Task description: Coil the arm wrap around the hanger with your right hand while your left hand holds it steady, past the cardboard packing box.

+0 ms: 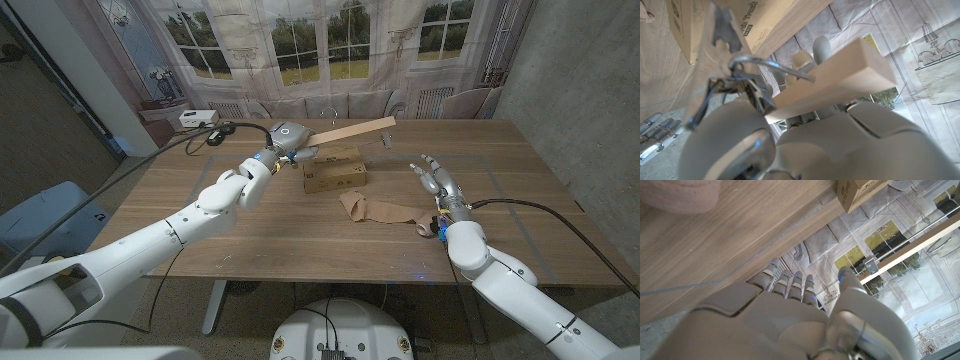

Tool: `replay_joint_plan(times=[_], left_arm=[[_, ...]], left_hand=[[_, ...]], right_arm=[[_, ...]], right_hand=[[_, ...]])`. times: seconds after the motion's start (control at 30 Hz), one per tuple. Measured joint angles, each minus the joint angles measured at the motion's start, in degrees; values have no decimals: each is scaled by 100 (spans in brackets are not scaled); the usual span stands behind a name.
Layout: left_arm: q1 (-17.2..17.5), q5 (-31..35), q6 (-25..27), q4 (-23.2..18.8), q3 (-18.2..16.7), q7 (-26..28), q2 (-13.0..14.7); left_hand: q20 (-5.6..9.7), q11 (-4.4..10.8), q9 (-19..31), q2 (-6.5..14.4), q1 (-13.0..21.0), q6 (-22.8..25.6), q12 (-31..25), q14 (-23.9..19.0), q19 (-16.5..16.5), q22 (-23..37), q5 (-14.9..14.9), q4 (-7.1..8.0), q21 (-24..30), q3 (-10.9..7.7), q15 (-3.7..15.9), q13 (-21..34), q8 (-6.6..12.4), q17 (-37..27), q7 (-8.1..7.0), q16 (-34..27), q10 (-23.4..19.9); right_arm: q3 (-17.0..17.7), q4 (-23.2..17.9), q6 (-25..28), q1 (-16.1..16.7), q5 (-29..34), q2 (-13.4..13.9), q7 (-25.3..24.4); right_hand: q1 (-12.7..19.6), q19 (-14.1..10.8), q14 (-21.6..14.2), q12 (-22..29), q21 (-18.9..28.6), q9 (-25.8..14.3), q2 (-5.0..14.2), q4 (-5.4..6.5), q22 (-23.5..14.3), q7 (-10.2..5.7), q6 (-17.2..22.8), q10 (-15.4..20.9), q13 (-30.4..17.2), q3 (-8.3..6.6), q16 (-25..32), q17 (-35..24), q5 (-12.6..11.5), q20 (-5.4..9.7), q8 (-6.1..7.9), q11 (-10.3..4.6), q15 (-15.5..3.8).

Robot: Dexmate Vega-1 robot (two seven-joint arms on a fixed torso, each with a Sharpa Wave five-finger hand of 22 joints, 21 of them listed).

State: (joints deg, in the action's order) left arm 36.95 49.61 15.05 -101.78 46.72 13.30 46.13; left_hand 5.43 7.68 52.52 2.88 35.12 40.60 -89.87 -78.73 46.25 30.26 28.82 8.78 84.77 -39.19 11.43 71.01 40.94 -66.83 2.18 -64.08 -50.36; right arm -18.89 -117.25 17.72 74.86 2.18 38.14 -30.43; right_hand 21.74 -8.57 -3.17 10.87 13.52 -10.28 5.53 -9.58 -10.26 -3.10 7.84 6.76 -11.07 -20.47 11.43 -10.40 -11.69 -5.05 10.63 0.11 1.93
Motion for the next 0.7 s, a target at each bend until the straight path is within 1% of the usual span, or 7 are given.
replay_joint_plan(times=[0.1, 0.13, 0.3, 0.33, 0.47, 0.6, 0.7], left_arm=[[0, 0, 0, 11, -6, 0, 0], [0, 0, -82, 16, -7, 20, -1], [-10, 0, -106, 45, -8, 26, -19], [-19, 6, -171, 52, -8, 38, -26], [-47, 18, -209, 74, -8, 42, -55], [-74, 53, -247, 89, 2, 43, -80], [-97, 69, -269, 102, 18, 43, -106]], left_hand=[[0, 0, -26, 0, 0, 0, 0, 0, 0, 0, 0, 0, 0, 0, 0, 0, 0, 0, 0, 0, 0], [0, 0, -27, 0, 0, 0, 0, 0, 0, 0, -1, 0, 0, 0, 0, 0, 0, 0, 0, 0, 0], [0, -1, -27, -15, -15, 0, 1, 0, 0, 0, -1, -18, 0, -18, 0, -1, 43, 22, 0, 0, 1], [0, -1, -27, -15, -15, 0, 1, 0, 0, 0, -1, -23, 0, -23, 0, 0, 43, 27, 0, 0, 1], [-14, -1, -26, -14, -15, 0, 1, 0, -14, -18, 28, -23, 21, -23, 0, -1, 43, 27, 0, 0, 1], [-21, -7, -48, -14, -16, 1, 3, 0, -21, -13, 28, -23, 43, -23, 0, -1, 84, 44, 0, 0, 8], [-21, 1, -53, -1, -150, 1, 5, 0, -21, -24, 28, -39, 43, -40, 0, -1, 89, 51, -1, 0, 0]], right_arm=[[0, 0, 292, 0, 99, 0, -68], [20, -276, 380, 175, 129, 75, -91], [28, -365, 751, 236, 250, 97, -182], [44, -631, 837, 407, 278, 158, -201], [44, -794, 1176, 503, 390, 200, -249], [19, -1057, 1494, 628, 489, 280, -273], [4, -1171, 1768, 687, 561, 320, -285]], right_hand=[[16, 0, 0, 0, 0, 0, -16, 0, 0, -7, -10, -43, 0, 0, 0, 0, 0, 0, 0, -1, 0], [28, 0, 0, 0, 0, 0, -29, 0, 0, -9, -51, -53, 0, 0, 0, 0, 0, 0, 0, 8, 0], [52, 0, 0, 0, -45, 0, -54, 0, 0, -21, -64, -115, 0, 0, -22, 0, 0, 0, -4, -52, 0], [52, 8, 10, 0, -45, 1, -55, 0, 0, -29, -115, -131, 0, 0, -21, 0, 0, -7, -23, -37, -10], [29, 50, 44, -28, -45, 0, -138, 0, 0, -39, -164, -187, 0, 0, -21, -1, 0, -54, -26, -42, 1], [10, 52, 43, -28, -90, 1, -228, 9, 0, -38, -203, -230, 1, 56, -21, -15, 46, -96, -26, -41, 1], [-2, 54, 43, -28, -90, 1, -260, 1, 0, -59, -225, -248, 1, 96, -21, -15, 50, -137, -26, -43, 1]])
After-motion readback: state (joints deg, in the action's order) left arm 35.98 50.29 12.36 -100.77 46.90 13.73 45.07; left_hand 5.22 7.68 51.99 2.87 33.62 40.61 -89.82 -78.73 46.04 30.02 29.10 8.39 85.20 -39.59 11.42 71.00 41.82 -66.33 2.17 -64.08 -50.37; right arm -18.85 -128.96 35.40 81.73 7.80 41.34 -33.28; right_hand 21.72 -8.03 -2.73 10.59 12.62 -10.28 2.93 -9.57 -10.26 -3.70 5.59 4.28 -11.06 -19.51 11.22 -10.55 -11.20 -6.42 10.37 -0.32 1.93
